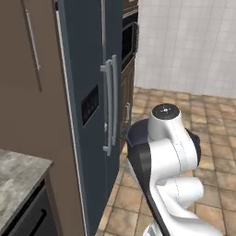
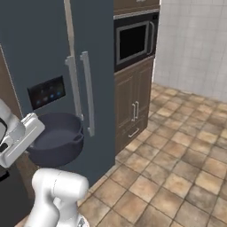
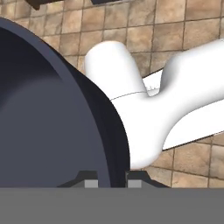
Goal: Pick the kettle from the cabinet and place it on a stove burner. Then pick the pot from the counter and place it on another stove burner. Finally, turn both burners on.
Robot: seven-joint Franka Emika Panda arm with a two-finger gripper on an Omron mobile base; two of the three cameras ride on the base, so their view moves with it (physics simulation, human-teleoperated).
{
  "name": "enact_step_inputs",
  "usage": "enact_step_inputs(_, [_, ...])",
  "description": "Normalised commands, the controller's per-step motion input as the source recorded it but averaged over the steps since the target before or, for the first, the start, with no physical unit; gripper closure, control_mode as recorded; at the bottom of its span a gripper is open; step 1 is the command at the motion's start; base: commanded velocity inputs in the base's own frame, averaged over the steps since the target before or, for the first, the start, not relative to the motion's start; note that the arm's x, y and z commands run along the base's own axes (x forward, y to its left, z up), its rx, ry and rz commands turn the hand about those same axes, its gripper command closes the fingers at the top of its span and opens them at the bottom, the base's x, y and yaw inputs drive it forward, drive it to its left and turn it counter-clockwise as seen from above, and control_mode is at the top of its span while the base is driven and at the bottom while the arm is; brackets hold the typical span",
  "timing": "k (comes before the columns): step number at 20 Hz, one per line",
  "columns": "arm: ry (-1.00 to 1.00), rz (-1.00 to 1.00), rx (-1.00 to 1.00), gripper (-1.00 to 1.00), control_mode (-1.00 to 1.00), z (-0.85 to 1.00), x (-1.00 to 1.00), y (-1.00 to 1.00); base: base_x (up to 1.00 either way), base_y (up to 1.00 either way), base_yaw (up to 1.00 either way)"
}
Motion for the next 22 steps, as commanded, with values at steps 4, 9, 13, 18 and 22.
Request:
enact_step_inputs(4, [0.0,0.0,0.0,1.0,1.0,0.0,0.0,0.0,-0.22,0.04,-0.45])
enact_step_inputs(9, [0.0,0.0,0.0,1.0,1.0,0.0,0.0,0.0,-0.18,0.07,-0.46])
enact_step_inputs(13, [0.0,0.0,0.0,1.0,1.0,0.0,0.0,0.0,-0.18,0.08,-0.46])
enact_step_inputs(18, [0.0,0.0,0.0,1.0,1.0,0.0,0.0,0.0,-0.17,0.11,-0.47])
enact_step_inputs(22, [0.0,0.0,0.0,1.0,1.0,0.0,0.0,0.0,-0.16,0.15,-0.47])
